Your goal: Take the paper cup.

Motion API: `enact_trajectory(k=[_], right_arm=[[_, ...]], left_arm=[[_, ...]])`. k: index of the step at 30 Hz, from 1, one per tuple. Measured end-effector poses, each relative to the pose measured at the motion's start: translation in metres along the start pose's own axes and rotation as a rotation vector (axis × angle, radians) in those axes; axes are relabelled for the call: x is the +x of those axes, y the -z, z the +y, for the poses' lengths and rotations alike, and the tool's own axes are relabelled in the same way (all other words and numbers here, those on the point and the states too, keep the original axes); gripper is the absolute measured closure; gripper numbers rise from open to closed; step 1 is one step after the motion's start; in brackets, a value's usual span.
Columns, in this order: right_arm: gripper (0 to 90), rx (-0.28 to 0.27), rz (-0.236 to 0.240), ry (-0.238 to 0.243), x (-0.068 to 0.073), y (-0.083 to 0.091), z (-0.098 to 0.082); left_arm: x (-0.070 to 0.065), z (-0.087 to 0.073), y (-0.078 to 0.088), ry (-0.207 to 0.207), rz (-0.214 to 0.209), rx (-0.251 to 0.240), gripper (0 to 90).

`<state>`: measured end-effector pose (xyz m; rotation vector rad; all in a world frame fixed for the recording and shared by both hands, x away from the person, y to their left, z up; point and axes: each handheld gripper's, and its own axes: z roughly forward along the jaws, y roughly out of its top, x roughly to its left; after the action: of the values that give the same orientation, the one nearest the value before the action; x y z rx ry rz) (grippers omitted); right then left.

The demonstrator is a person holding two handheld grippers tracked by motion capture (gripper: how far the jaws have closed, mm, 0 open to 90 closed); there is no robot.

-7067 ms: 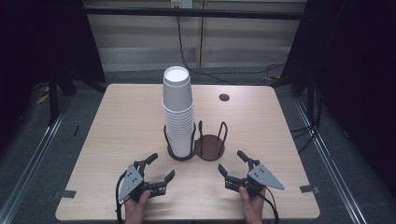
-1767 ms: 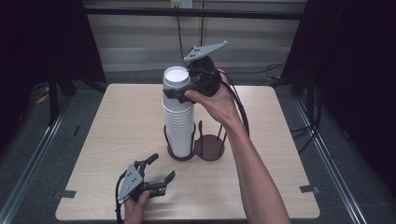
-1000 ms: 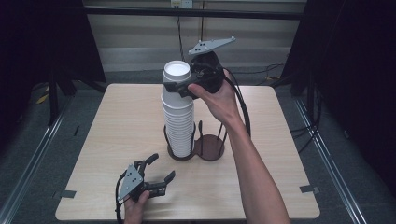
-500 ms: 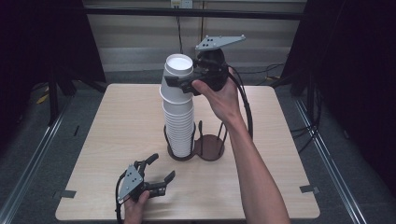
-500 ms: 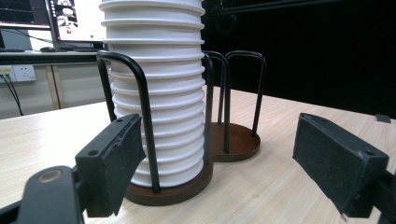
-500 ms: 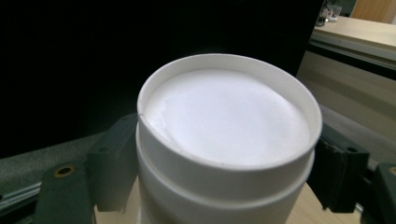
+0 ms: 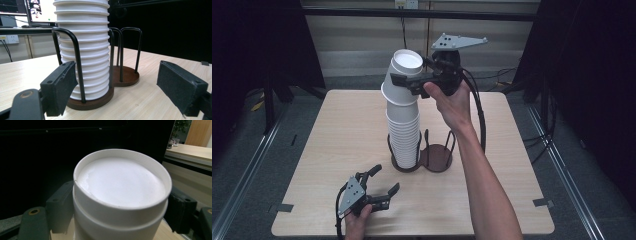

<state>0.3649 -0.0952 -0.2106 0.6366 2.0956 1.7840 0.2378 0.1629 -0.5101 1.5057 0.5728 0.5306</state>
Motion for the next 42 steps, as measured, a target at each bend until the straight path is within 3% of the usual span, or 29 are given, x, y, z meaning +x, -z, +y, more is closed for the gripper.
enact_trajectory(k=[21, 42], right_arm=[[21.2, -0.111, -0.001, -0.018, 0.001, 0.019, 0.007], [21.6, -0.122, -0.02, -0.029, -0.004, 0.053, 0.011]], left_arm=[[0.0, 0.0, 0.0, -0.001, 0.001, 0.0, 15.9], [0.0, 0.0, 0.0, 0.001, 0.0, 0.0, 15.9]])
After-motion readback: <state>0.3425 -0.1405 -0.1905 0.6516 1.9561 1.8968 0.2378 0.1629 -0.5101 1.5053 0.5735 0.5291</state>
